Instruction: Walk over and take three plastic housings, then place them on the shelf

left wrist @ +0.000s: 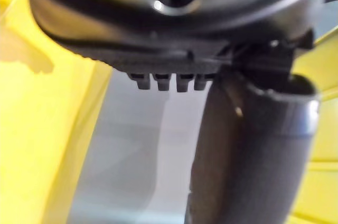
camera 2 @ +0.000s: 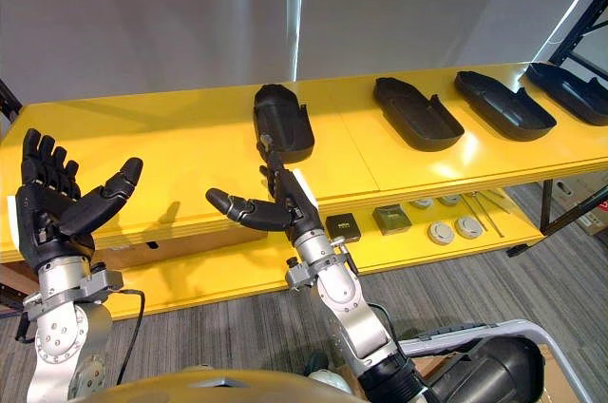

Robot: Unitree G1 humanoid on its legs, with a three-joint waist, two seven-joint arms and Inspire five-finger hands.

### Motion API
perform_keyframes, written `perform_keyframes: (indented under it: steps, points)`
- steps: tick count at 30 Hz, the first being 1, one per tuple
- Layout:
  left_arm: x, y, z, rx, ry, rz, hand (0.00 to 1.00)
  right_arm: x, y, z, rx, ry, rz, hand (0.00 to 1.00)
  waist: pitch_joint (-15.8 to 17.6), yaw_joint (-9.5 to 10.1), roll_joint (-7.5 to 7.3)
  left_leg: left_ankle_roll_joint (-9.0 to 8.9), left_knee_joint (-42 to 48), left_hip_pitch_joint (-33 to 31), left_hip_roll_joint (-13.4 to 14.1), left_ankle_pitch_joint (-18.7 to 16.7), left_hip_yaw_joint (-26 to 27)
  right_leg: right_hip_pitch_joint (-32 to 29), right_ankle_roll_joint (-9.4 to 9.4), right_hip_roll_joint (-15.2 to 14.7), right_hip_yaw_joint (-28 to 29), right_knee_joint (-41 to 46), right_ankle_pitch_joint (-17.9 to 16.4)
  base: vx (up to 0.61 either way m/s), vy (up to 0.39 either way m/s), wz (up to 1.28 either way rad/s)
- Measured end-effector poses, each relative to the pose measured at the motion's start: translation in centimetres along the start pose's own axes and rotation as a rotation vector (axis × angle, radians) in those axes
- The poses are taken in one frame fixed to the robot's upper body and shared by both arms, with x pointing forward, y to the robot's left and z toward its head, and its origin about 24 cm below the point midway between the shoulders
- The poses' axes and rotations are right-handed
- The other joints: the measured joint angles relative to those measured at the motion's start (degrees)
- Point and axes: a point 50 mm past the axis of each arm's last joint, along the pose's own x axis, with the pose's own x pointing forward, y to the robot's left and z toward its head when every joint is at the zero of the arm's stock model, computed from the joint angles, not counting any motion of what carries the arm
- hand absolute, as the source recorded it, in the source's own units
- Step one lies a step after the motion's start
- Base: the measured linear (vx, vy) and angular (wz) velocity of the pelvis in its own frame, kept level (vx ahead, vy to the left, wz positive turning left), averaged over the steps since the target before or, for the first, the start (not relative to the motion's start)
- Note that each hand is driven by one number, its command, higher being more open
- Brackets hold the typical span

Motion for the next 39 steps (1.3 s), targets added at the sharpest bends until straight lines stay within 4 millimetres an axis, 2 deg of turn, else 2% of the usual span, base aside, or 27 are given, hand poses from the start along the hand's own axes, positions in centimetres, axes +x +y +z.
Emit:
perform_keyframes:
  steps: [3, 8, 11, 15, 23, 39]
  points:
    - [-0.1, -0.1, 0.4, -0.022, -0.037, -0.025, 1.00, 0.0, -0.9, -0.1, -0.019, 0.006, -0.077, 1.00, 0.2, -0.03, 0.15, -0.41, -0.6, 0.0, 0.0, 0.6, -0.7, 0.0, -0.01, 0.1, -0.7, 0.0, -0.1, 0.06, 0.030, 0.10]
    - [-0.4, 0.1, 0.3, -0.041, -0.029, -0.001, 1.00, -0.1, -2.1, -0.7, -0.039, 0.046, -0.182, 1.00, 0.5, 0.04, 0.06, -0.08, -1.3, 0.2, 0.1, 0.9, -0.9, 0.0, -0.23, 0.3, -0.8, 0.0, 0.1, 0.07, 0.048, 0.03]
    - [-0.4, 0.2, 0.2, -0.063, -0.021, 0.014, 1.00, -0.1, -2.3, -0.9, -0.038, 0.057, -0.226, 1.00, 2.2, 0.07, -0.22, -0.04, -1.4, 1.1, 0.0, 0.8, -0.9, 0.9, -0.16, 0.3, -0.8, 0.3, 0.0, 0.05, 0.065, 0.00]
    - [-0.4, 0.2, 0.2, -0.064, -0.021, 0.023, 1.00, -0.1, -2.3, -0.9, -0.029, 0.056, -0.234, 1.00, 2.9, 0.13, -0.78, -0.03, -1.5, 1.1, 0.0, 0.7, -0.9, 0.8, -0.03, 0.3, -0.8, 0.0, -0.1, -0.01, 0.071, 0.01]
    - [-0.4, 0.1, 0.2, -0.066, -0.019, 0.021, 1.00, 0.6, -2.6, -1.8, -0.049, 0.090, -0.200, 1.00, 3.5, 1.18, -0.05, -0.04, -1.5, 1.1, 0.0, 0.7, -1.0, 0.9, -0.06, 0.3, -0.9, 0.0, -0.2, -0.01, 0.059, 0.00]
    - [-0.5, 0.0, 0.1, -0.068, -0.016, 0.010, 1.00, 2.2, -2.9, -2.4, -0.055, 0.073, -0.239, 1.00, 3.9, 1.53, -0.34, -0.08, -1.6, 1.1, 0.0, 1.0, -2.2, 1.4, -0.24, 0.2, -2.3, 0.0, -0.4, -0.01, 0.056, 0.04]
